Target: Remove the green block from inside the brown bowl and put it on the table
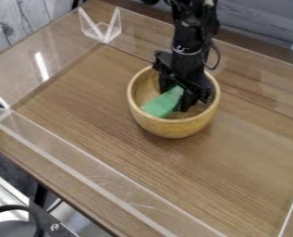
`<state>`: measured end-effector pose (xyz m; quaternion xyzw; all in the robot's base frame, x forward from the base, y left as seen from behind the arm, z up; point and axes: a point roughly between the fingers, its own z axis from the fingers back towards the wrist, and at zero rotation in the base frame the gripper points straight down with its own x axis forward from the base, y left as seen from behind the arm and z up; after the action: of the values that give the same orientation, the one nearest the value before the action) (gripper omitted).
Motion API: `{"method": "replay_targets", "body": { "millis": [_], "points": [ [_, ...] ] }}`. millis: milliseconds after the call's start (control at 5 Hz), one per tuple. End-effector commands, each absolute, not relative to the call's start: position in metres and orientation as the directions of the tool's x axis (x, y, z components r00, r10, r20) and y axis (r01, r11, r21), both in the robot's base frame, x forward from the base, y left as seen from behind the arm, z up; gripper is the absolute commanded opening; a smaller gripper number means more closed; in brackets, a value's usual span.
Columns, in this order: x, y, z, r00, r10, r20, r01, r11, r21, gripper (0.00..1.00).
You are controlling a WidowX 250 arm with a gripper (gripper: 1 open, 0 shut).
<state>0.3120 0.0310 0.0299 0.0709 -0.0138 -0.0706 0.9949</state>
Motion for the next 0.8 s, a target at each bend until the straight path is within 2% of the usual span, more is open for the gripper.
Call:
{"method": "replay_targets", "body": {
  "millis": [0, 200, 600],
  "points": [
    [0.323, 0.034, 0.056, 0.982, -0.150, 0.119, 0.130, 0.979, 0.158, 0.00],
    [0.324, 0.036, 0.056, 0.978, -0.159, 0.137, 0.137, 0.978, 0.157, 0.00],
    [0.322, 0.040, 0.074, 0.979, -0.148, 0.138, 0.134, 0.985, 0.105, 0.00]
  ]
}}
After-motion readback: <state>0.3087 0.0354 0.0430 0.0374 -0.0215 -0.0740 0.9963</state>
